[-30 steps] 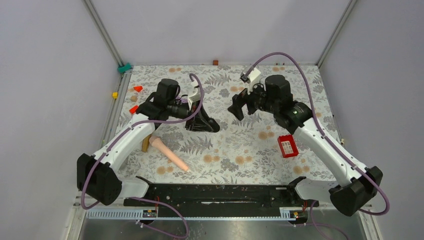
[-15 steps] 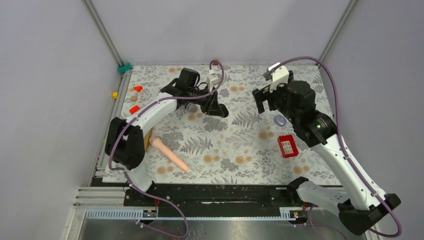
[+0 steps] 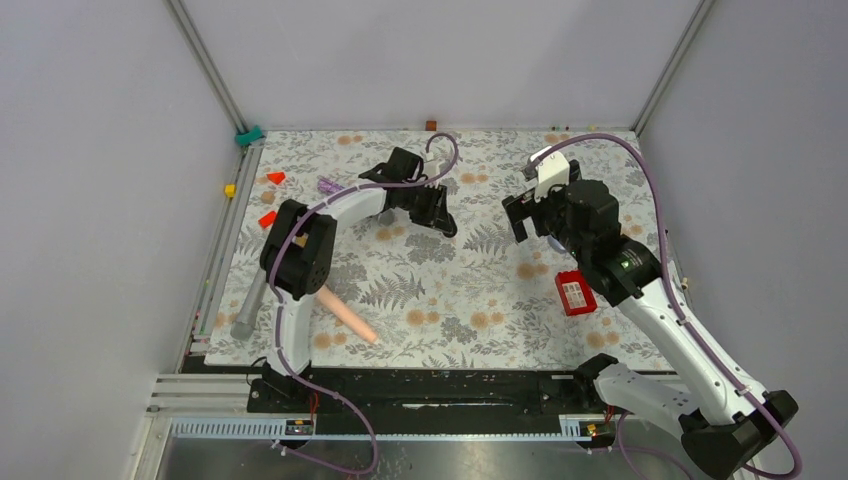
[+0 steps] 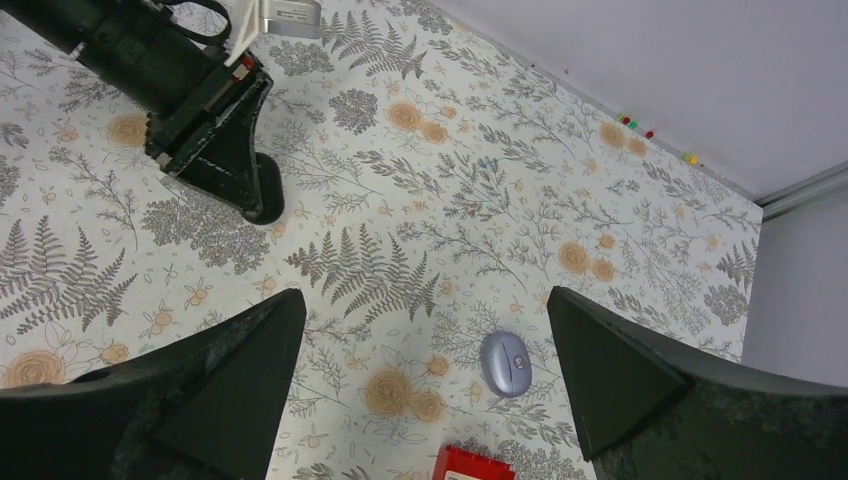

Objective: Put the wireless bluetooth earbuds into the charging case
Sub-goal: Place the charging case at the center of the board, then reset both arms

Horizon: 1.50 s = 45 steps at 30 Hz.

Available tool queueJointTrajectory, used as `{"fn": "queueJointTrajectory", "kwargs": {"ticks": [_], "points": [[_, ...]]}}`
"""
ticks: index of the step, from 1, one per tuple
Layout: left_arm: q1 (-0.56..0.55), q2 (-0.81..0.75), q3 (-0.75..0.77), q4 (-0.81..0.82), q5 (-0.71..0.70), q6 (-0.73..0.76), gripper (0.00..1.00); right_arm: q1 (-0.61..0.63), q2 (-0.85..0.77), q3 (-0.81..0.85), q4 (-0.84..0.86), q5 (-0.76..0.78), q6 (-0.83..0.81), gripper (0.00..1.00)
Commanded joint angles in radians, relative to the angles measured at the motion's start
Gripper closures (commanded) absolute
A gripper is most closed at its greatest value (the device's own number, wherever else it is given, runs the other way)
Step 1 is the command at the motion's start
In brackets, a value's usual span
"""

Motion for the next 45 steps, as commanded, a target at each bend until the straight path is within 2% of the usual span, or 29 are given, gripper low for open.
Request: {"fn": "queueJointTrajectory", "kwargs": {"ticks": [1,8,14,17,18,19,20,25,34,41,45], "points": [[-0.003,0.072,0.099,0.022,-0.074,-0.082,0.84,-0.004,-0.009,-0.009,0.07,-0.004,0.0,0.01],[-0.003,0.161,0.163,-0.026,-0.102,-0.125,0.8,-0.003,-0.017,-0.027,0.079,-0.009,0.0,0.0],[-0.003,0.172,0.161,-0.039,-0.12,-0.139,0.61,-0.004,-0.015,-0.033,0.085,-0.011,-0.001,0.0],[-0.003,0.167,0.16,-0.042,-0.113,-0.149,0.4,-0.003,-0.013,-0.033,0.086,-0.011,-0.001,0.01],[-0.002,0.164,0.156,-0.042,-0.11,-0.153,0.29,-0.003,-0.012,-0.033,0.086,-0.01,-0.001,0.01],[-0.002,0.161,0.155,-0.041,-0.109,-0.158,0.12,-0.003,-0.014,-0.033,0.086,-0.01,-0.002,0.01],[-0.002,0.154,0.15,-0.042,-0.107,-0.161,0.03,-0.004,-0.014,-0.033,0.086,-0.008,-0.002,0.0],[0.007,0.063,0.087,-0.001,-0.077,-0.153,0.01,-0.003,-0.016,-0.034,0.087,-0.004,-0.007,0.01],[0.078,-0.247,-0.048,0.081,0.03,-0.063,0.01,-0.004,-0.033,-0.026,0.096,0.036,-0.021,0.0],[0.193,-0.509,-0.008,-0.048,0.097,0.101,0.01,-0.003,-0.069,-0.015,0.096,0.062,-0.078,0.0],[0.247,-0.688,-0.047,-0.097,0.024,0.223,0.01,-0.003,-0.099,0.002,0.067,0.084,-0.095,0.01]]}}
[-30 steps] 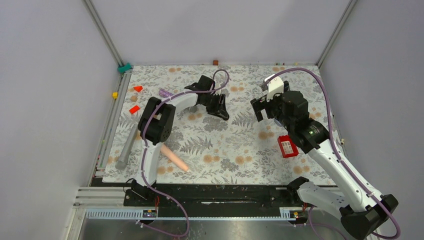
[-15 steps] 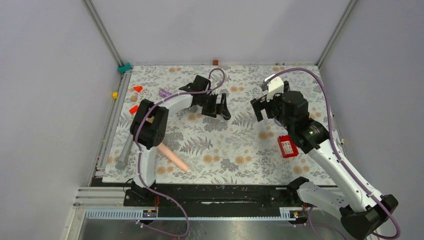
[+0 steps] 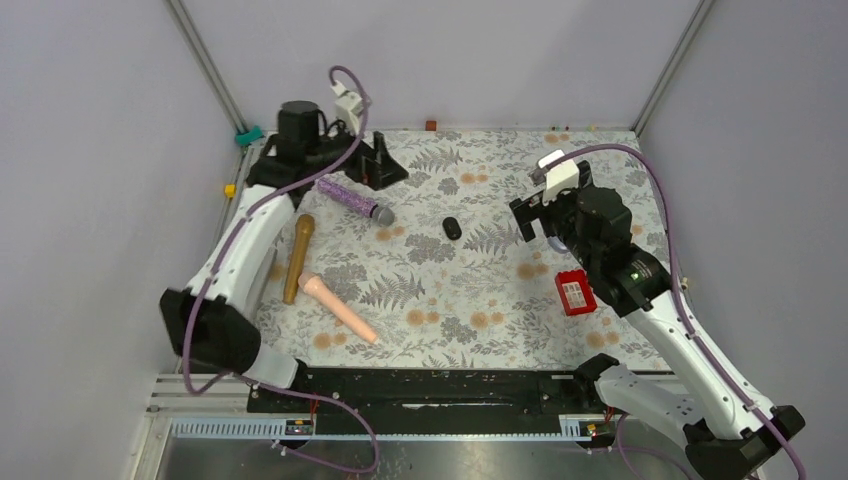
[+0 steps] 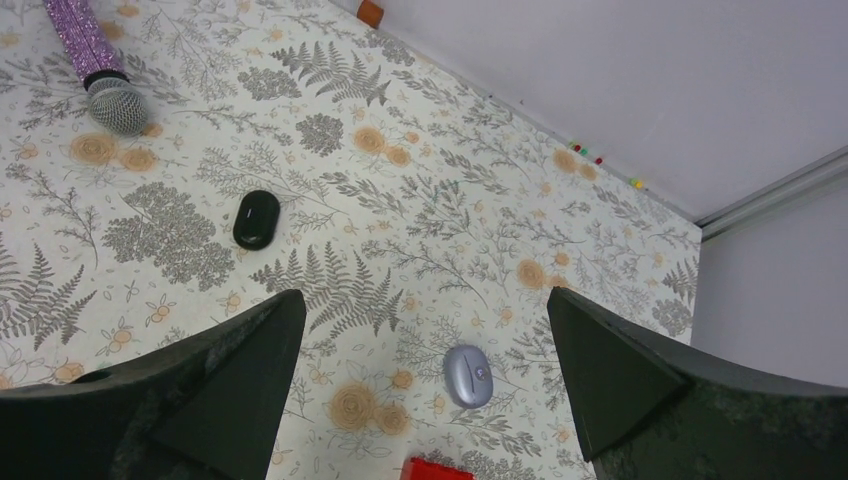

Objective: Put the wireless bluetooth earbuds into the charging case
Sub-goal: Reset both arms

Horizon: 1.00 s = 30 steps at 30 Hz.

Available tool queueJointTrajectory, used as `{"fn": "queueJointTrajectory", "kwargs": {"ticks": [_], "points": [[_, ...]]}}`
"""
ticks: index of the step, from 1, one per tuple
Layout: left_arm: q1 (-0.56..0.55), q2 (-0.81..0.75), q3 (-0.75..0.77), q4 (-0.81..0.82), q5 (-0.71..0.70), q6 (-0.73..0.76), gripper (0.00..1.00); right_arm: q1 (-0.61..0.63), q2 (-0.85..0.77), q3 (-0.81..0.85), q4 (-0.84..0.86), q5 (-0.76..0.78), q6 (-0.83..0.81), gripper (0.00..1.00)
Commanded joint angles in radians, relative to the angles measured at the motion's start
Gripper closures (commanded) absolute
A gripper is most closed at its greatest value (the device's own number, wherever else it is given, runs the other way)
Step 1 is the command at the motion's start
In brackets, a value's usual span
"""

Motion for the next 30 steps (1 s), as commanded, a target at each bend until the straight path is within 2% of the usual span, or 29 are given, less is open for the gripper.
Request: {"fn": "queueJointTrajectory", "kwargs": {"ticks": [1,8,13,15,18,21,22,24,30], "points": [[0.055,-0.202,-0.03,-0.05,-0.036,0.177,0.01,-0.003,-0.051,0.045,0.016,0.071,-0.029,0.0],[0.165,-0.526,-0.266,-0.016,-0.14,0.253,0.01,-0.003,-0.205,0.087,-0.03,0.232,0.019,0.01],[0.188,-0.636,-0.273,-0.144,-0.231,0.308,0.01,-0.004,-0.41,-0.008,-0.051,0.232,0.002,0.01],[0.188,-0.673,-0.257,-0.193,-0.319,0.328,0.02,-0.003,-0.502,-0.064,-0.053,0.174,-0.008,0.0],[0.189,-0.745,-0.25,-0.22,-0.527,0.314,0.01,-0.003,-0.607,-0.155,-0.047,0.084,-0.018,0.01],[0.191,-0.832,-0.303,-0.205,-0.726,0.326,0.01,-0.003,-0.648,-0.227,-0.006,0.073,-0.02,0.01],[0.19,-0.855,-0.328,-0.206,-0.753,0.326,0.02,-0.003,-0.656,-0.25,0.019,0.081,-0.02,0.01],[0.191,-0.898,-0.386,-0.216,-0.724,0.33,0.01,-0.003,-0.664,-0.289,0.07,0.101,-0.023,0.0],[0.19,-0.957,-0.557,-0.231,-0.41,0.39,0.01,-0.003,-0.689,-0.342,0.15,0.144,-0.019,0.01]]}}
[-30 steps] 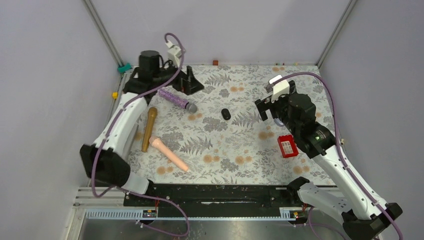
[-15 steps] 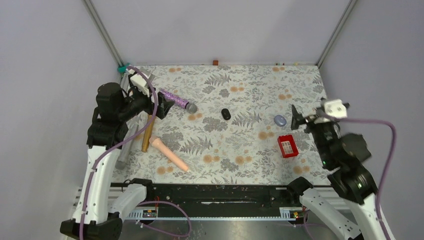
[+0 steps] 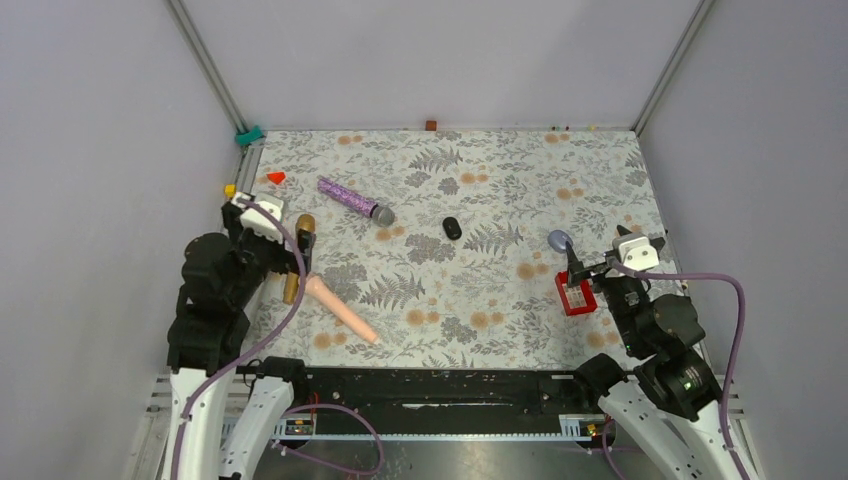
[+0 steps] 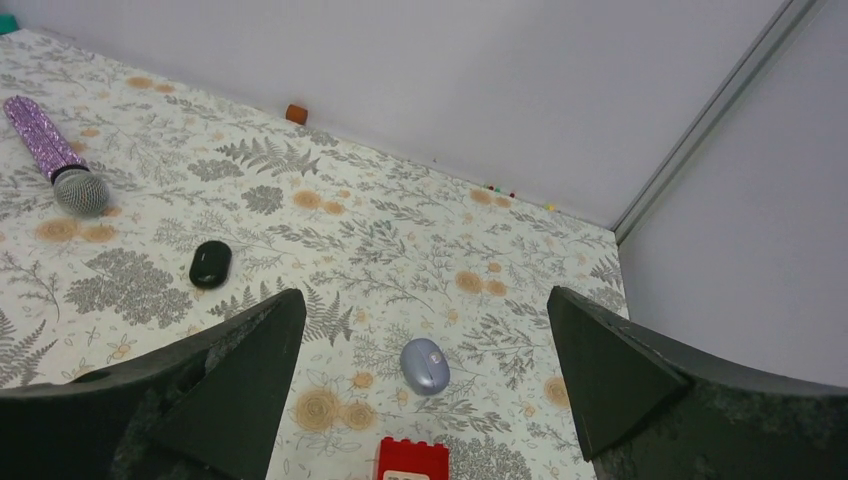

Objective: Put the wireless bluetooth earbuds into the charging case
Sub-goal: Reset both arms

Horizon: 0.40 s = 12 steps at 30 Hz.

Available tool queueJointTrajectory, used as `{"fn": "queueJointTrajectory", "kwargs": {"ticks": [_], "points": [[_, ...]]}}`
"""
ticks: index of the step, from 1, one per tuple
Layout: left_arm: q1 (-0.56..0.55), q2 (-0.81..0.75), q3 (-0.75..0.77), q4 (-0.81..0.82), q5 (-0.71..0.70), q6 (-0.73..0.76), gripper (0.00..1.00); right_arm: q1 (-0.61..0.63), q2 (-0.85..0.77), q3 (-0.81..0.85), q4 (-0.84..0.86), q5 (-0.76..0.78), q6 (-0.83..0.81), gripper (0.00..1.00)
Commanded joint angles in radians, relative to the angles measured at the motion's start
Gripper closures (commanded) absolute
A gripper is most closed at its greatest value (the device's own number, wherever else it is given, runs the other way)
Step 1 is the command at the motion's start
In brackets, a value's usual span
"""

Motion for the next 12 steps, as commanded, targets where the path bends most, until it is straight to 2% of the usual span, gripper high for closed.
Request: {"fn": "queueJointTrajectory", "kwargs": {"ticks": [1,12], "points": [[0.003,0.012,-0.094,-0.021,0.189,0.069,0.01,-0.003,-0.034,-0.005,0.13,0.033,-0.007,0.0],[-0.005,0.072,-0.078,-0.023,0.232,0.052,0.02,-0.003,-0.036,-0.047,0.18,0.031,-0.031,0.01]]}}
